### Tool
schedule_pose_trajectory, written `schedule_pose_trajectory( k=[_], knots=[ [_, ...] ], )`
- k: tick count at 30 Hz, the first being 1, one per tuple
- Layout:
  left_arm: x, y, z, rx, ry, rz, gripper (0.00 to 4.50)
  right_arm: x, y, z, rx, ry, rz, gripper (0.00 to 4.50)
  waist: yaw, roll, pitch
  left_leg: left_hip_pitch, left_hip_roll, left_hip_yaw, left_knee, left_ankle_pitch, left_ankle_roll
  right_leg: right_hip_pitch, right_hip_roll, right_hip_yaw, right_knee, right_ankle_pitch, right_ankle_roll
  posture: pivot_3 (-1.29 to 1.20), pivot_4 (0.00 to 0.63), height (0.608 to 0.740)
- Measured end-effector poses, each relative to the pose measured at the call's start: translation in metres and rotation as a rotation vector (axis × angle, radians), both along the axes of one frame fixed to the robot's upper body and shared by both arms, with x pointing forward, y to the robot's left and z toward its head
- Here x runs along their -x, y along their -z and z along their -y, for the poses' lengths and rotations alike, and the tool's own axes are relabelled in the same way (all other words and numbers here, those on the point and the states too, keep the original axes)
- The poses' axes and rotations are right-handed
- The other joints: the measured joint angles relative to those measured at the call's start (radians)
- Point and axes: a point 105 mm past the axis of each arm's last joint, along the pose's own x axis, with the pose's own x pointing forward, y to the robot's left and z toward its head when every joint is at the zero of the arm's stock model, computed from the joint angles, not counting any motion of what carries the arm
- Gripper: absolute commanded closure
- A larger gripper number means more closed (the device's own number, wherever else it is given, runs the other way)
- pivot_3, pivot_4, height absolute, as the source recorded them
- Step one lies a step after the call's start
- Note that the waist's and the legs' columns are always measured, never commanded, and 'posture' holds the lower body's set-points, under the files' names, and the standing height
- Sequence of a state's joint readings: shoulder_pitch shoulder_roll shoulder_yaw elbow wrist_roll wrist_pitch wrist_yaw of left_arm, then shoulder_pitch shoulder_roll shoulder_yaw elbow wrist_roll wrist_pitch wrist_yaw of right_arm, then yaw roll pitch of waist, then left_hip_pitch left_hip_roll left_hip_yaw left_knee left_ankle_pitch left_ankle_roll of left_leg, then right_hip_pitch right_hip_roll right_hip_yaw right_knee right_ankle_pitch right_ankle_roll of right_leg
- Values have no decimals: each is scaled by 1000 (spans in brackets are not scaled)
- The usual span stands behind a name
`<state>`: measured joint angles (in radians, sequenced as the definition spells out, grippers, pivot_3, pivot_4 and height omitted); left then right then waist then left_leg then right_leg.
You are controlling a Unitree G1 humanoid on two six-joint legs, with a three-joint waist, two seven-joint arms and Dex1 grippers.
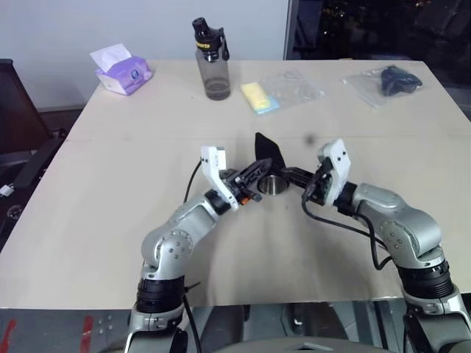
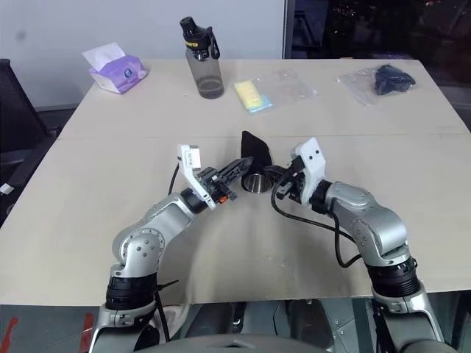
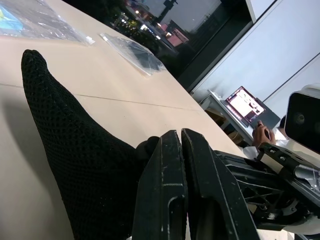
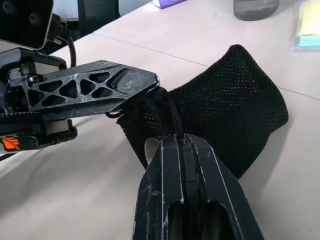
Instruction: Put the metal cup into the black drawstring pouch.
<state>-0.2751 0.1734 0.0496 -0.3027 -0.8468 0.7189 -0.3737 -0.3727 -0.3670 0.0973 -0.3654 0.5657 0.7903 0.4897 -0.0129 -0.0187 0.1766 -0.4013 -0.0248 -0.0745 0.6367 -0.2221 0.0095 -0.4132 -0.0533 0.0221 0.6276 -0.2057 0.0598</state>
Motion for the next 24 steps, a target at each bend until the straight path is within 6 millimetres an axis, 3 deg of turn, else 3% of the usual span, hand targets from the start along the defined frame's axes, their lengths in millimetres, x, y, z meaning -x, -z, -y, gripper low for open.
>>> schedule_pose_trajectory(
  k=[6, 9, 24],
  knots=[
    [0, 0, 0, 0, 0, 0, 4500, -3, 2, 8, -20, 30, -32, 4431, 0, 0, 0, 0, 0, 0, 0, 0, 0, 0, 0, 0, 0, 0, 0, 0, 150, 740],
    [0, 0, 0, 0, 0, 0, 4500, -1, 7, 11, -5, 26, -51, 3258, 0, 0, 0, 0, 0, 0, 0, 0, 0, 0, 0, 0, 0, 0, 0, 0, 150, 740],
    [0, 0, 1, 0, 2, 0, 4500, 4, 6, 4, -38, -9, -46, 3258, 0, 0, 0, 0, 0, 0, 0, 0, 0, 0, 0, 0, 0, 0, 0, 0, 150, 740]
  ],
)
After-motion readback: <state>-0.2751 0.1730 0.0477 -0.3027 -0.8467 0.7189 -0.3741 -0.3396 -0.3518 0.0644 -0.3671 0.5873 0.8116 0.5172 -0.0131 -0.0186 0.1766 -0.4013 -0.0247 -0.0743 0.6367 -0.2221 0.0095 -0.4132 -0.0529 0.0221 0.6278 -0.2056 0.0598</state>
